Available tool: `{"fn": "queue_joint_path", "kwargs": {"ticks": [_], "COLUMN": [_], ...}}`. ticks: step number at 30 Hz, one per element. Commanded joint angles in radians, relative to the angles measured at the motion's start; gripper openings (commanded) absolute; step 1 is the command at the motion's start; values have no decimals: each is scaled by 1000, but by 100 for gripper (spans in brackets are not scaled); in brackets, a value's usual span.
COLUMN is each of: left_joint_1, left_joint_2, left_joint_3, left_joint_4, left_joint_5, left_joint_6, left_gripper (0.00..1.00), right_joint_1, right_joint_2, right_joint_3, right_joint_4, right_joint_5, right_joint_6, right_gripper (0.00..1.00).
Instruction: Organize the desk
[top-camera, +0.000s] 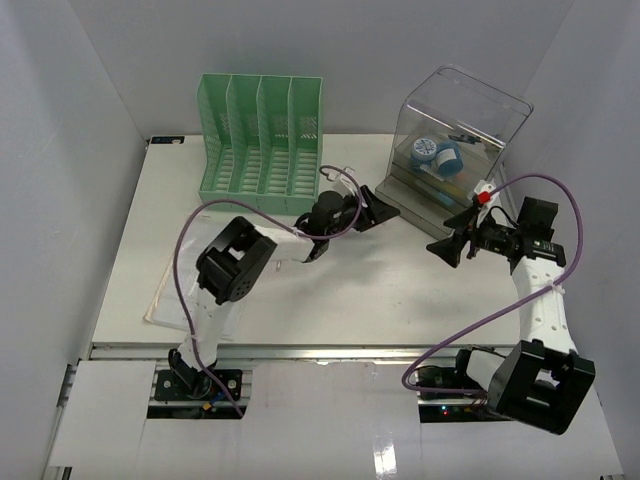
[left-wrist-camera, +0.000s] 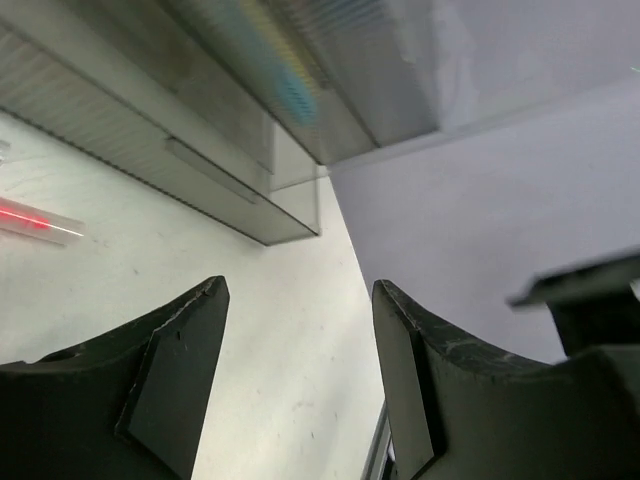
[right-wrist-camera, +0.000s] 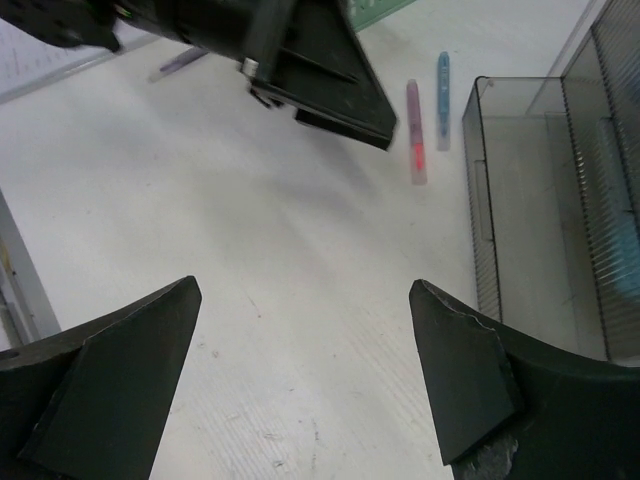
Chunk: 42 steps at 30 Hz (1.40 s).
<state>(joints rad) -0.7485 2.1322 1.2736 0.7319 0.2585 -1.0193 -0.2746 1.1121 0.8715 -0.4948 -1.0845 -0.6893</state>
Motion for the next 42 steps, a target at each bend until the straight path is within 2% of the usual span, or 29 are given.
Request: {"fn": "queue_joint_path", "kwargs": {"ticks": [1,4,7,10,11,12,13,16,18,20,22,26,30,35,42], "left_joint_1": [3,2,0,0,0,0,-2,-4,-3,-3,-3,-16,-17,-17,-17], "left_joint_2": [-276,-460,-664,-906,-1046,-1055,-1197,-1518,-1636,-1819,-1917,-2030,-2007,-1894,-1927], "left_joint_3": [-147,-290,-541,-735,-779,-814,-866,-927,-936,-935,-933,-941,-927,-896,-924], "left_joint_4": [-67,-134,-170,-260,-334,-377,-438,-671,-825,-949,-1050,-1141,-1137,-1145,-1157], "left_joint_5": [-5,-64,-201,-317,-340,-361,-389,-446,-474,-490,-493,-487,-496,-493,-558], "left_joint_6": [195,269,300,319,324,325,331,346,347,341,325,298,322,337,288], "left_gripper": [71,71,71,94,98,98,98,98,98,98,98,98,98,98,98], "right_joint_1": [67,182,331,441,470,502,554,660,706,726,727,727,726,714,684], "right_joint_2": [59,114,168,276,310,344,416,576,702,817,955,1092,1185,1239,1289], "right_joint_3": [138,196,224,278,326,329,384,556,642,759,922,1068,1177,1230,1233], "right_joint_4": [-82,-97,-61,-27,-22,-18,-4,16,5,2,-20,-33,-33,-18,-10], "right_joint_5": [136,261,370,459,510,514,576,738,819,877,893,959,1009,1022,967], "right_joint_6": [-85,-68,-27,-7,1,12,58,191,240,305,350,378,369,358,333], "right_gripper": [92,92,91,92,92,92,93,93,94,95,95,94,91,82,78]}}
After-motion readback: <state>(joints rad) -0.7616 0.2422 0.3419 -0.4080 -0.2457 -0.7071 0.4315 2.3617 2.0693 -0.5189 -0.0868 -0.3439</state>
